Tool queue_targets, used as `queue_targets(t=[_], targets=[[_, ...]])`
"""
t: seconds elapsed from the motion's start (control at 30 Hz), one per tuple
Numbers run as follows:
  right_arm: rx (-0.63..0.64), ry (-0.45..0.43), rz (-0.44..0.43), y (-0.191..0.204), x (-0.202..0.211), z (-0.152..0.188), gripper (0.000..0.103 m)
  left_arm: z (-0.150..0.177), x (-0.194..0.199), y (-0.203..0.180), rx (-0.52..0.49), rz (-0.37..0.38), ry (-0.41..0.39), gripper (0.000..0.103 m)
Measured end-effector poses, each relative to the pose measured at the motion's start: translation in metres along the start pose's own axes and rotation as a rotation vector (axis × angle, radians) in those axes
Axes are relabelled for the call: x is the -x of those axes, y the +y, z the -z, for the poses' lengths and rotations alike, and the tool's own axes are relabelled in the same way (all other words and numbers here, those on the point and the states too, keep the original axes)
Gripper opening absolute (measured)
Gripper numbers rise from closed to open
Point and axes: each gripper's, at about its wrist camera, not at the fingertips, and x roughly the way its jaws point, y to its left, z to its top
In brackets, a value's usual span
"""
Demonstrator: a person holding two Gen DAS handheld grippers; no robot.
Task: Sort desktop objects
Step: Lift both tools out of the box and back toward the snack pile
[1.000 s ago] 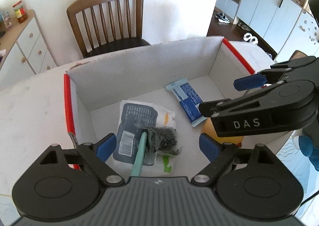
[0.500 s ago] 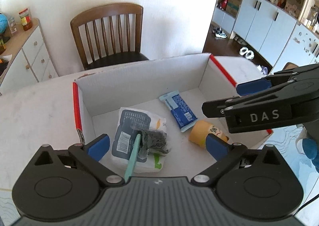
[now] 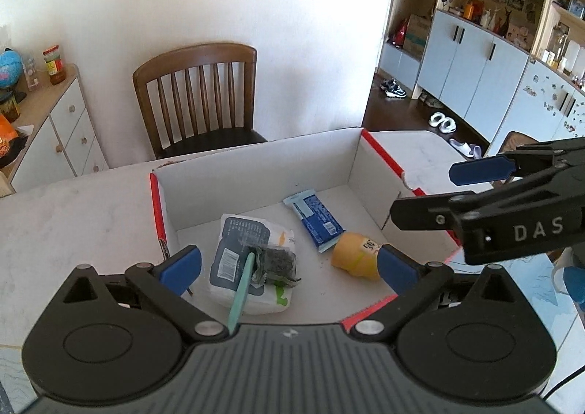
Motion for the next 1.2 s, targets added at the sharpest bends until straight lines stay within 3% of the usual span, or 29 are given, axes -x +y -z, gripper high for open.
queue_targets(t=[0.4,0.7,1.2], targets=[[0.017,-0.126,0.037,0.017,0.049,0.03,0.092,0.021,0.041,-0.002,-0.006,0.013,-0.074,0.103],[-0.023,-0.17,0.059,0.022,0.072,0.057,0.097,0.043,0.063,0.002,-0.024,0.018,-0.107,0.103],[-0.085,-0.148,0.101,0.034,0.09,0.122,0.097,0.081,0.089,0.016,-0.037,0.02,-0.132,0.103]])
